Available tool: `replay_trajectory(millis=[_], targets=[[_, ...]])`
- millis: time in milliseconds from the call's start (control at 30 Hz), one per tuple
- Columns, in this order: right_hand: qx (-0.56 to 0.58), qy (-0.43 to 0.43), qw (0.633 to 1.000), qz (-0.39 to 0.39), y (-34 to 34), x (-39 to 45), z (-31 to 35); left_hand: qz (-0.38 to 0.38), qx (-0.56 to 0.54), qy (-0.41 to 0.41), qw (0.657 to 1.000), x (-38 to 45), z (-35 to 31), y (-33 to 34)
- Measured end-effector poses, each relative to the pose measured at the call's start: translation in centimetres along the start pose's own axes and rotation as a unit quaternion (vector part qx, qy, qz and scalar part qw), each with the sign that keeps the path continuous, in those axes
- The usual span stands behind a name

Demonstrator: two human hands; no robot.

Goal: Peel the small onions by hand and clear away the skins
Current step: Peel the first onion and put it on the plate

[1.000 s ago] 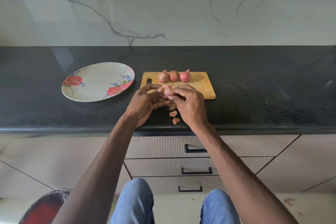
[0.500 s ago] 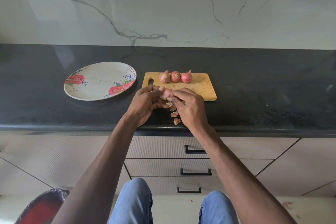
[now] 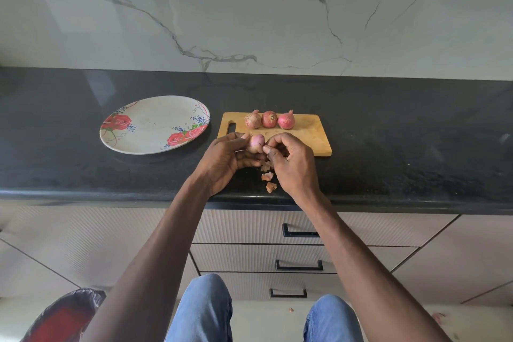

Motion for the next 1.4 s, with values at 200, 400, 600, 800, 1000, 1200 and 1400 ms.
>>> replay_trajectory(millis=[200, 400, 600, 800, 1000, 1200, 1400], targets=[[0.008, 0.016, 1.0, -0.007, 0.01, -0.13, 0.3, 0.015, -0.016, 0.002, 1.0, 0.01, 0.14, 0.15], [0.018, 0.036, 0.999, 0.005, 0.04, -0.08, 0.36, 0.02, -0.028, 0.012, 0.999, -0.28, 0.01, 0.19], [0.043, 0.089, 0.995, 0.015, -0.26, 0.19, 0.32, 0.017, -0.067, 0.001, 0.998, -0.28, -0.04, -0.06], [0.049, 0.133, 0.99, -0.021, -0.29, 0.46, -0.18, 0.01, -0.076, -0.016, 0.997, -0.16, -0.11, 0.01], [0.021, 0.053, 0.997, -0.05, -0.52, 0.73, -0.11, 0.006, -0.078, 0.001, 0.997, -0.04, 0.1, -0.28], [0.039, 0.019, 0.999, -0.013, -0.31, 0.53, -0.05, 0.032, -0.051, 0.021, 0.998, 0.08, 0.34, -0.47], [0.079, 0.018, 0.996, -0.026, -0.55, 0.43, 0.21, 0.027, -0.007, 0.03, 0.999, -0.03, 0.33, -0.2]])
Point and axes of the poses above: each hand's wrist, its own x-axis towards the middle knuckle, its own y-axis out of the palm, z = x × y, the point moved 1 cm from there along x, towards the middle knuckle, and after that the axes turned 7 degrees about y, right-handed, at the moved point
